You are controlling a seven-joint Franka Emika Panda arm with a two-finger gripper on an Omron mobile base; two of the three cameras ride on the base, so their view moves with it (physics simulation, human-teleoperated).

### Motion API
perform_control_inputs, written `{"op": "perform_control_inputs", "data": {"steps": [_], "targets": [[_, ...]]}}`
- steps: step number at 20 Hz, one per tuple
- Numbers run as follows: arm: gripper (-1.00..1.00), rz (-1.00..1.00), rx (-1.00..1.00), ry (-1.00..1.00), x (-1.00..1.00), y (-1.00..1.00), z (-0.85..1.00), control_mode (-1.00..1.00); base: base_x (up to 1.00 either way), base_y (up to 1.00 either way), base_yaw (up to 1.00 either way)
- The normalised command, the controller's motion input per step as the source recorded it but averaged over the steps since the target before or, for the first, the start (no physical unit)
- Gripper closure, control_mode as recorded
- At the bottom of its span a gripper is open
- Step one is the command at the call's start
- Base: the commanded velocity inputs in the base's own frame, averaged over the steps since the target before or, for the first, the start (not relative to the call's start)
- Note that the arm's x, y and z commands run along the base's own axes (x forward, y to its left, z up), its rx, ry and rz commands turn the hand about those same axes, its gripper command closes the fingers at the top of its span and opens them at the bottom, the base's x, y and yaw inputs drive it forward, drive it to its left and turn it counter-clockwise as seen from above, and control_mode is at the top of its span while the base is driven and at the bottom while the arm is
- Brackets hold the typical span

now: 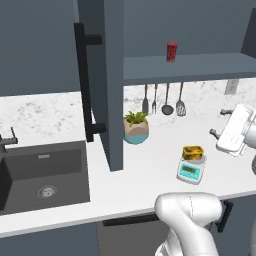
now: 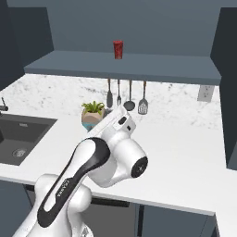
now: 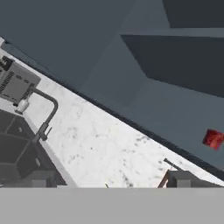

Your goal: Pick the canned food and place it on the digital scale for weighing, and close the cabinet.

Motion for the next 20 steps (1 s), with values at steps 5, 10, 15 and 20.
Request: {"op": "perform_control_inputs", "data": {"steps": [5, 10, 15, 20], "targets": [[-1.00, 0.06, 0.15, -0.83, 0.00, -0.03, 0.00, -1.00, 0.00, 0.00, 0.00], [-1.00, 0.02, 0.13, -0.58, 0.00, -0.41, 0.00, -1.00, 0.00, 0.00, 0.00], [-1.00, 0.00, 0.07, -0.25, 0.00, -0.57, 0.01, -1.00, 0.00, 0.00, 0.00], [-1.00, 0.00, 0.10, -0.16, 0.00, -0.97, 0.00, -1.00, 0.00, 0.00, 0.00]]}}
